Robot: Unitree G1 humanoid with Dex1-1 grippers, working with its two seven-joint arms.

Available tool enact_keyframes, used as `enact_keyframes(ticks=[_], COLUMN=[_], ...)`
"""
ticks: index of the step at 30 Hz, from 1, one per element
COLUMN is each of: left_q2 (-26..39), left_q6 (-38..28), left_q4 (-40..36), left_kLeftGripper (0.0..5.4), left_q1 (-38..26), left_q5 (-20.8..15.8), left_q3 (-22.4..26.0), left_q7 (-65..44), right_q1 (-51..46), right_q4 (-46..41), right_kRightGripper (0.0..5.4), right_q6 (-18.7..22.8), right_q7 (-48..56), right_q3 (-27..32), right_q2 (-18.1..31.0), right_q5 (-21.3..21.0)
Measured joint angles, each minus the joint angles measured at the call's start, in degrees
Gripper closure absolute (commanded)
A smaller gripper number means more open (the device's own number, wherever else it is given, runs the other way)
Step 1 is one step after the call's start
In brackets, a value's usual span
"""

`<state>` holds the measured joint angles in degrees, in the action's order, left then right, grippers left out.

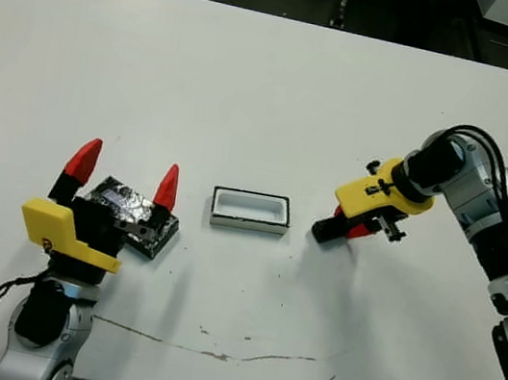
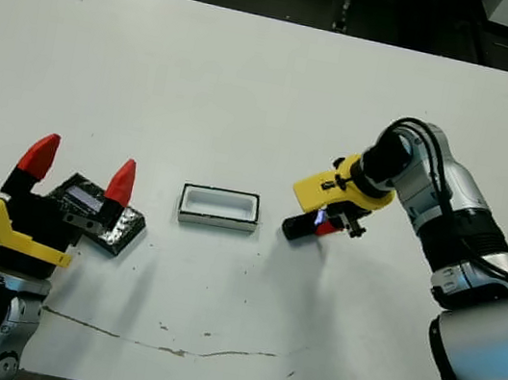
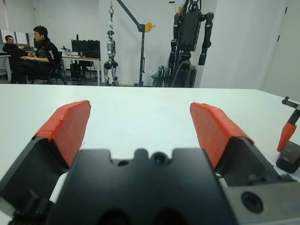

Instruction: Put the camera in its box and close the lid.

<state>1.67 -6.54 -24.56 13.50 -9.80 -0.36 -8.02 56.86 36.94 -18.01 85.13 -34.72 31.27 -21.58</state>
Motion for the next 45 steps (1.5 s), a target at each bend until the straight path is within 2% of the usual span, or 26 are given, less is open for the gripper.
enact_keyframes(ticks=[6, 13, 17, 24, 30, 34, 36, 42, 45], left_q2=[0.0, -0.1, -0.1, -0.1, -0.2, -0.2, -0.3, -0.3, -0.4], left_q6=[0.0, 0.0, 0.0, -0.6, -0.6, -0.6, -0.6, -0.6, -0.6], left_q4=[0.0, 0.0, 0.0, 0.3, 0.3, 0.3, 0.3, 0.3, 0.3], left_kLeftGripper=[0.00, 0.00, 0.00, 0.00, 0.00, 0.00, 0.00, 0.00, 0.00], left_q1=[0.0, 0.1, 0.1, 0.1, 0.1, 0.2, 0.2, 0.2, 0.1], left_q5=[0.3, 0.3, 0.5, 0.6, 0.5, 0.6, 0.7, 1.5, 2.1], left_q3=[0.0, -0.1, -0.1, -0.1, 0.0, 0.0, -0.1, -0.3, -0.6], left_q7=[0.1, 0.2, 0.5, 0.5, 0.5, 0.5, 0.7, 1.3, 1.5], right_q1=[-0.5, -2.3, -2.8, -2.8, -1.5, 1.0, 1.4, 0.9, -0.2], right_q4=[-0.6, -3.2, -5.4, -6.4, -7.2, -5.6, -4.9, -5.1, -8.4], right_kRightGripper=[3.69, 3.69, 3.69, 3.69, 3.69, 3.69, 3.69, 3.69, 3.69], right_q6=[1.3, 7.4, 9.6, 15.5, 18.4, 20.4, 22.1, 27.3, 32.8], right_q7=[0.1, 1.0, 2.2, 4.8, 6.4, 7.0, 7.0, 3.4, -1.4], right_q3=[0.7, 2.6, 3.2, 6.5, 9.5, 11.3, 12.3, 14.6, 15.8], right_q2=[0.1, 0.3, 0.7, 2.1, 2.9, 3.1, 2.9, 0.3, -2.3], right_q5=[0.5, 2.3, 3.0, 6.8, 9.9, 16.6, 18.5, 19.9, 20.5])
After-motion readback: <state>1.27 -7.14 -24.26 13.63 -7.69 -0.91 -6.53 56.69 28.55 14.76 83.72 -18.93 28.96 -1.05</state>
